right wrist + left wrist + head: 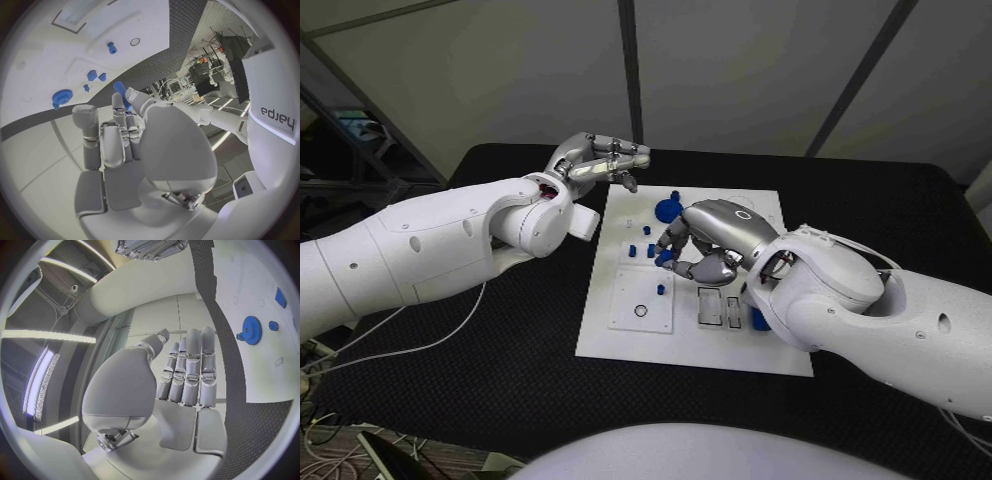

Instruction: Assemble the parts on the task board

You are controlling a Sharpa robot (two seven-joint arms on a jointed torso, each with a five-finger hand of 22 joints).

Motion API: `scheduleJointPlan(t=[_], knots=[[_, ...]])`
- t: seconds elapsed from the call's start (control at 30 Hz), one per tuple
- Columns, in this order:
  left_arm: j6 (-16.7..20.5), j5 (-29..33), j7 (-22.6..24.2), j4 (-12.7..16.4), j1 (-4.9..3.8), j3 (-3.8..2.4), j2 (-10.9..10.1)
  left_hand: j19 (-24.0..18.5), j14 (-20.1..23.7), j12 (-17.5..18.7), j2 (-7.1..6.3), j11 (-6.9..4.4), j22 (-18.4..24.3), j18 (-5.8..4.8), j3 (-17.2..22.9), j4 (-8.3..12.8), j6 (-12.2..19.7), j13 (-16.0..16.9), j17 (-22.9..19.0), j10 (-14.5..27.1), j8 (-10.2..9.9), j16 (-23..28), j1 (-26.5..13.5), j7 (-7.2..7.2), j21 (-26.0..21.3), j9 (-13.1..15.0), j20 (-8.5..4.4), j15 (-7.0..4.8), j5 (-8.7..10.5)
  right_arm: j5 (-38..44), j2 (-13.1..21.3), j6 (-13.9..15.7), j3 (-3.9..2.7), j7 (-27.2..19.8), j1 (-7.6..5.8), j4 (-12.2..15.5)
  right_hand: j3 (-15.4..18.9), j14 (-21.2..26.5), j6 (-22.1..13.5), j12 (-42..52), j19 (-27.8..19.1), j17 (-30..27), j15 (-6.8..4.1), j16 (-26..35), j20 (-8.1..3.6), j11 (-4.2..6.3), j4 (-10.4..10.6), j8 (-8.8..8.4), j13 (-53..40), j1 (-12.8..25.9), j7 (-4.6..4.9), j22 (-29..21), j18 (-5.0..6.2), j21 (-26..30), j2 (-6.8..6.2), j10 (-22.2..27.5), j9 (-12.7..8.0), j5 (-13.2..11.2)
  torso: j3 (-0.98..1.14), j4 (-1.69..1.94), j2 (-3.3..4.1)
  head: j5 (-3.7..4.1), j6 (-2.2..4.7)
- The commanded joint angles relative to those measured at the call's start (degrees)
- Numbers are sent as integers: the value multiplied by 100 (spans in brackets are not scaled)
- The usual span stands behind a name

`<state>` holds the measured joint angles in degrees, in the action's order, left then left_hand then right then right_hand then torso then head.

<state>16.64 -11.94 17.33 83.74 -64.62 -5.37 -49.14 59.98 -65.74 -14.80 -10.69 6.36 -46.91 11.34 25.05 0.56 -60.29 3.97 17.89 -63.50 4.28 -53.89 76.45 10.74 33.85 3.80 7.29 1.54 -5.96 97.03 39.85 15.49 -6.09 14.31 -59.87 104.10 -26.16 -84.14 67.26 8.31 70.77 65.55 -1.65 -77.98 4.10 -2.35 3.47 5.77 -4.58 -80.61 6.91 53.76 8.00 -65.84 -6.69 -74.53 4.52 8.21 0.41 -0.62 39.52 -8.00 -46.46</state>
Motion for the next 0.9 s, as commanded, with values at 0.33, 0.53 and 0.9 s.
scheduleJointPlan(t=[0.33,0.53,0.9], knots=[[-86,11,12,-22,-11,-6,65,-10,-11,-32,73,14,10,-99,-26,16,32,-9,-12,54,-20,29,21,-3,-29,-1,44,40,16,-193,-404,-81,385,-228,80,-311,24,-194,106,-55,31,-12,-34,-14,8,-3,-29,11,9,28,-47,-13,-62,-23,4,-35,71,61,8,-10,25,-124,-49],[-91,11,10,-26,-12,-6,75,-10,-11,-32,73,14,10,-99,-26,16,32,-9,-12,54,-20,29,21,-3,-29,-1,44,40,16,-181,-473,-148,462,-261,125,-378,26,-194,102,-61,28,-15,-33,-13,8,-4,-31,8,9,28,-46,-17,-62,-20,1,-33,70,66,7,-7,16,-150,-99],[-103,11,8,-32,-12,-6,88,-10,-11,-32,73,14,10,-99,-26,16,32,-9,-12,54,-20,29,21,-3,-29,-1,44,40,16,-129,-528,-292,500,-306,149,-473,27,-194,98,-70,26,-13,-31,-14,9,-5,-38,4,10,22,-44,-19,-61,-19,1,-31,69,81,6,-5,13,-191,-152]])
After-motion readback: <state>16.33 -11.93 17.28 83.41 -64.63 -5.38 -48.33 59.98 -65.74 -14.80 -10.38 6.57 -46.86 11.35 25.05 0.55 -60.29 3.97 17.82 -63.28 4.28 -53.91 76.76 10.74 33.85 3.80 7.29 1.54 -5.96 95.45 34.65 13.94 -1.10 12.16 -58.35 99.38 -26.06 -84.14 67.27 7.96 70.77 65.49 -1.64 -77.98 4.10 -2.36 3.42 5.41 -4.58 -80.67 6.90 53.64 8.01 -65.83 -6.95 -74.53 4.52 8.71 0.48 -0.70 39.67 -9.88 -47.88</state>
